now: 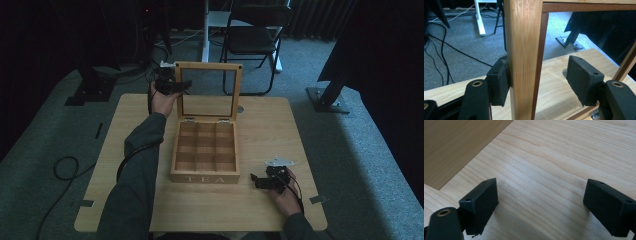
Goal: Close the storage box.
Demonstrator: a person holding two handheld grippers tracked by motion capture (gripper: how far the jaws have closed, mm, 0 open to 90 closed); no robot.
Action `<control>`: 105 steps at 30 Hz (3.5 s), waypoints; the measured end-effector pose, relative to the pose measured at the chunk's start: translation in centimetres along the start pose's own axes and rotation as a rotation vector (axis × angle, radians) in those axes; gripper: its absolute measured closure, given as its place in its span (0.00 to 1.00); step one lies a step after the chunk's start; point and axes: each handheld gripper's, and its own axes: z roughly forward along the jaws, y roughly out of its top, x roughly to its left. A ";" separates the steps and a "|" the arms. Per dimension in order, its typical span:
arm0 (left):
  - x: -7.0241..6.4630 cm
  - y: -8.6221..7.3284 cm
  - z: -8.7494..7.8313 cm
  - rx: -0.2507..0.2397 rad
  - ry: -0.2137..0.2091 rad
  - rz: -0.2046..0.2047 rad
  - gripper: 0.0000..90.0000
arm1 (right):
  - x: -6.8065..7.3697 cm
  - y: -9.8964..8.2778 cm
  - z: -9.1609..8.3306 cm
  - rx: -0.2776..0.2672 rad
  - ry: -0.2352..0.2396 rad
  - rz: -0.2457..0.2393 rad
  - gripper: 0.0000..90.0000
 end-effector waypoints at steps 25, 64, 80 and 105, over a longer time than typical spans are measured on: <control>-2.9 -3.3 -6.0 -0.074 -0.023 0.089 0.40 | 0.1 0.1 0.0 0.001 0.000 0.004 0.13; -4.8 -4.6 -10.9 -0.090 0.031 0.118 0.50 | 0.1 0.1 0.1 0.000 0.000 0.003 0.13; -5.5 -5.5 -11.7 -0.079 0.053 0.148 0.58 | 0.1 0.1 0.1 0.000 -0.001 0.003 0.13; -5.7 -6.8 -12.3 -0.068 0.025 0.102 0.56 | 0.1 0.1 0.1 0.000 0.000 0.003 0.13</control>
